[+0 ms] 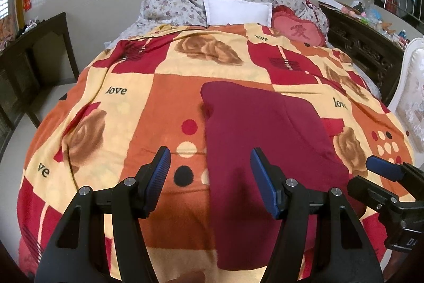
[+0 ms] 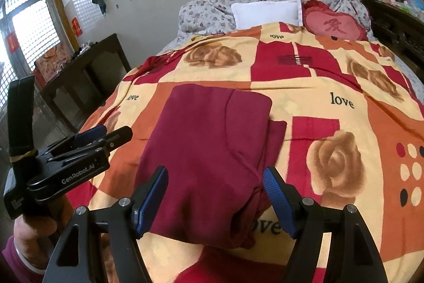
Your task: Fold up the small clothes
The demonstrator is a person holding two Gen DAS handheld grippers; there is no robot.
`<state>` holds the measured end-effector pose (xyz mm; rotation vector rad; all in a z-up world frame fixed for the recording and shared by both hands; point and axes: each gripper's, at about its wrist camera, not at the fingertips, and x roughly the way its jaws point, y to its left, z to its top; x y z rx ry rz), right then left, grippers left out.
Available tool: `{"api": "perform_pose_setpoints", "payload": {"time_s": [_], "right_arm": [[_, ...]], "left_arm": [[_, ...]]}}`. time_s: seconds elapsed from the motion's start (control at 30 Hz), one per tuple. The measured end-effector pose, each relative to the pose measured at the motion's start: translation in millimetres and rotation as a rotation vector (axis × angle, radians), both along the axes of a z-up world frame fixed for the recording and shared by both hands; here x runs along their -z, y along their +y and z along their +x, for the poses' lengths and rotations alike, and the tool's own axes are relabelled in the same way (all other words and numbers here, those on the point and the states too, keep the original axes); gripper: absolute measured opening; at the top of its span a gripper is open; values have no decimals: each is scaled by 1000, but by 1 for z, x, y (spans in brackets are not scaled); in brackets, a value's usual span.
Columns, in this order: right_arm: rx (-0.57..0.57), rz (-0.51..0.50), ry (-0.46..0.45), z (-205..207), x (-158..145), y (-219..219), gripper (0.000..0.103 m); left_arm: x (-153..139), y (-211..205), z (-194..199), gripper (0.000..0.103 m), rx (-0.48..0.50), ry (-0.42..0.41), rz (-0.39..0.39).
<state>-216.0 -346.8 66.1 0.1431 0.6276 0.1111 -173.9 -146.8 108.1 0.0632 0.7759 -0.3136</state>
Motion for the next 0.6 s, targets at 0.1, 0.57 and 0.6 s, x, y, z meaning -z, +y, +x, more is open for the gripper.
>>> {"api": "perform_pose_setpoints", "payload": {"time_s": [0.1,0.57,0.6], "right_arm": [[-2,-1,3,0,1,1,72],[-9,19,23,5,8,0,72],[-10,21,26,6,8,0,72]], "left_arm": [[2,-1,0,62,0,6,5],[8,-7,-1,62,3,21,18],[8,-7,0,62,3,23,19]]}}
